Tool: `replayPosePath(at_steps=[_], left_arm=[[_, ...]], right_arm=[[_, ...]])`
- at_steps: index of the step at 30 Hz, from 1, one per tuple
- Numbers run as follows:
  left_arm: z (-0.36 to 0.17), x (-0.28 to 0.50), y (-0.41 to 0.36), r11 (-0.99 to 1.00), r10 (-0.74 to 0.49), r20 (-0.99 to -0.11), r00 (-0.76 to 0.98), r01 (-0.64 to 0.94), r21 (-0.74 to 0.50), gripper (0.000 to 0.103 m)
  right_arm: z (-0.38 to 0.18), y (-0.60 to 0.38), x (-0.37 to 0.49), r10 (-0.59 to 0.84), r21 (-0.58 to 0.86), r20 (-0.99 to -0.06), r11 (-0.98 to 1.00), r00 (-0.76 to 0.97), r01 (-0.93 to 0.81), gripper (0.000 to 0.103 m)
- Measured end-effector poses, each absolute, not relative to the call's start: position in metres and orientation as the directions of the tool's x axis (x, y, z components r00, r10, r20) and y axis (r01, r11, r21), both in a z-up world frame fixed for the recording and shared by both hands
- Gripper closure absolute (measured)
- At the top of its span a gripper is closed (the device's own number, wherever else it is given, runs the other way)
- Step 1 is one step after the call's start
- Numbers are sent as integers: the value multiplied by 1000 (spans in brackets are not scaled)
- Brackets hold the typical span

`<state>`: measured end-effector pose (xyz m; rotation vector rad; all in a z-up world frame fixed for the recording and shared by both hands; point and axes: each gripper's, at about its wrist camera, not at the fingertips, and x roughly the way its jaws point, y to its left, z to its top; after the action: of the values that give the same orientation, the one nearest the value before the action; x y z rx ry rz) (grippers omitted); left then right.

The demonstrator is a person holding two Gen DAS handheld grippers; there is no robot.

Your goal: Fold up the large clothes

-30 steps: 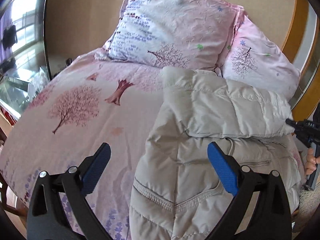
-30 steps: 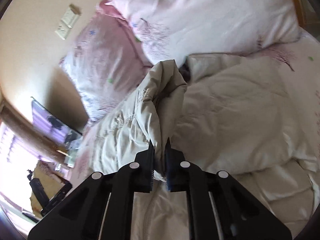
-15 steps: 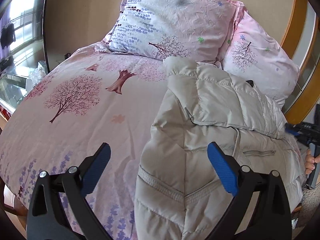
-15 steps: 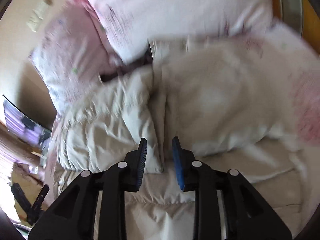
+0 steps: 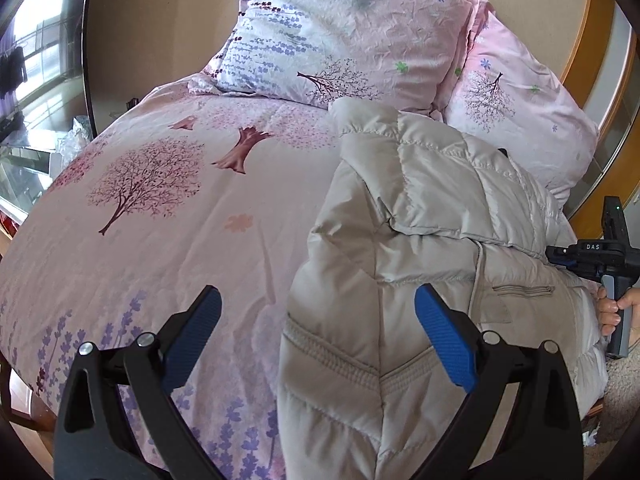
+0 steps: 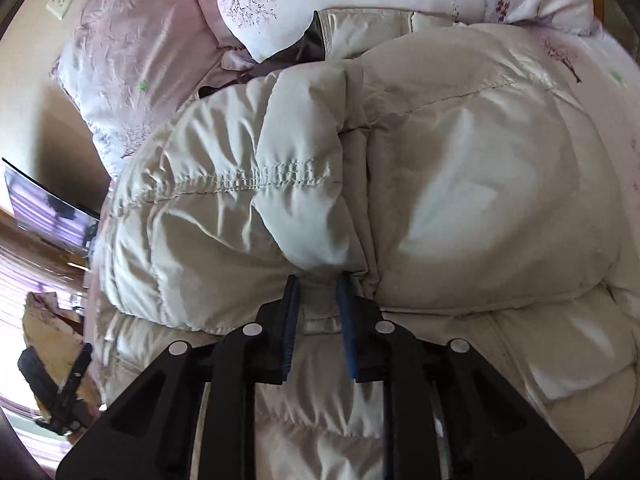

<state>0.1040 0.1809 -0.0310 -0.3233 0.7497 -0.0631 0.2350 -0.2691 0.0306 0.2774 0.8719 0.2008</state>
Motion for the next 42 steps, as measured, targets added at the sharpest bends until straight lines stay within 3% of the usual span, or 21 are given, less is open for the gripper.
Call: replayPosePath(at_steps=[1,3,9,15,20,23,31,37,42], left_arm=[[-32,102,184,943,-185,-656,732,-55,-328,6],[-33,98,191,931,-217,-649,729,-46,-363,6],[-46,87,211,861,-371,-620,691,5,-509,12],[-69,71,219,746,-528,-567,632,26,-666,24],[-76,58,216,713,-577,-548,606,46,-700,25],[-81,51,208,699,-614,-549,567,68,-712,31],[-93,31,197,642,-671,-500,548,91,-761,37],[-105,20,198,565,-702,-437,563,65,-823,49],[-111,16,199,534,-710,-411,571,57,-844,53]], right_arm=[[35,-274,228,310,337,-713,938,630,-80,72],[45,-283,207,352,368,-675,922,649,-118,40],[67,-338,145,359,401,-578,907,733,-129,23],[43,-425,95,296,470,-593,882,749,24,23],[1,-475,62,366,593,-590,802,720,79,23],[-16,-490,50,383,616,-596,782,706,96,23],[-41,-478,44,547,690,-556,723,626,-18,27],[-46,-469,42,608,724,-510,685,609,-77,34],[-48,-458,42,624,727,-498,679,601,-103,39]])
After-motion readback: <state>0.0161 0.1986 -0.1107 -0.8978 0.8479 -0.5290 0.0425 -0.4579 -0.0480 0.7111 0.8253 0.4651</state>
